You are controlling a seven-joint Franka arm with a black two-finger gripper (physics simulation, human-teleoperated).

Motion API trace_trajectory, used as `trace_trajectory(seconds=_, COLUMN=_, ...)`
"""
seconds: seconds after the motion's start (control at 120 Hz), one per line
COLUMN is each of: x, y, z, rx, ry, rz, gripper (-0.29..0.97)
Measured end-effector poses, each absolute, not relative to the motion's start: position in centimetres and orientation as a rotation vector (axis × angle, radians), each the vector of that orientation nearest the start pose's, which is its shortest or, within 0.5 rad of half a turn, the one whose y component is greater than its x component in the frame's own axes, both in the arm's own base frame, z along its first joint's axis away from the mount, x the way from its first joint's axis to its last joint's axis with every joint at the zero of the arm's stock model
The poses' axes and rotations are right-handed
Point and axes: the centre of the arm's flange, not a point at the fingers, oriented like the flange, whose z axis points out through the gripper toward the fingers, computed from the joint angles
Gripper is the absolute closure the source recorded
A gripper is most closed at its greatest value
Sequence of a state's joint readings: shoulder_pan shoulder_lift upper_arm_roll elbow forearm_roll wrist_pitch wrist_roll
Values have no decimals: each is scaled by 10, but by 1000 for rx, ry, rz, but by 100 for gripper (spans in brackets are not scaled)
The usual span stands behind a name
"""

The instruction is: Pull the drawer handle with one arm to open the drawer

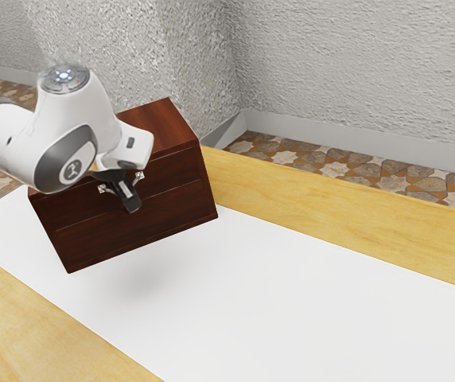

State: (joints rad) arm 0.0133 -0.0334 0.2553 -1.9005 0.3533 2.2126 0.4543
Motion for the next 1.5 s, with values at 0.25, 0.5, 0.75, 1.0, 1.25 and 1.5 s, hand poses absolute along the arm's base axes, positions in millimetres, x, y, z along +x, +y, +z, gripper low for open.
trace_trajectory(seconds=0.25, x=557, y=164, z=541, rx=-2681, ry=486, rz=-284, gripper=26)
trace_trajectory(seconds=0.5, x=547, y=150, z=542, rx=-2686, ry=512, rz=-296, gripper=29)
trace_trajectory(seconds=0.75, x=533, y=131, z=542, rx=-2694, ry=547, rz=-307, gripper=30)
trace_trajectory(seconds=1.0, x=520, y=114, z=542, rx=-2691, ry=579, rz=-328, gripper=31)
trace_trajectory(seconds=1.25, x=512, y=88, z=542, rx=-2681, ry=626, rz=-346, gripper=30)
trace_trajectory(seconds=1.5, x=508, y=72, z=539, rx=-2672, ry=641, rz=-345, gripper=29)
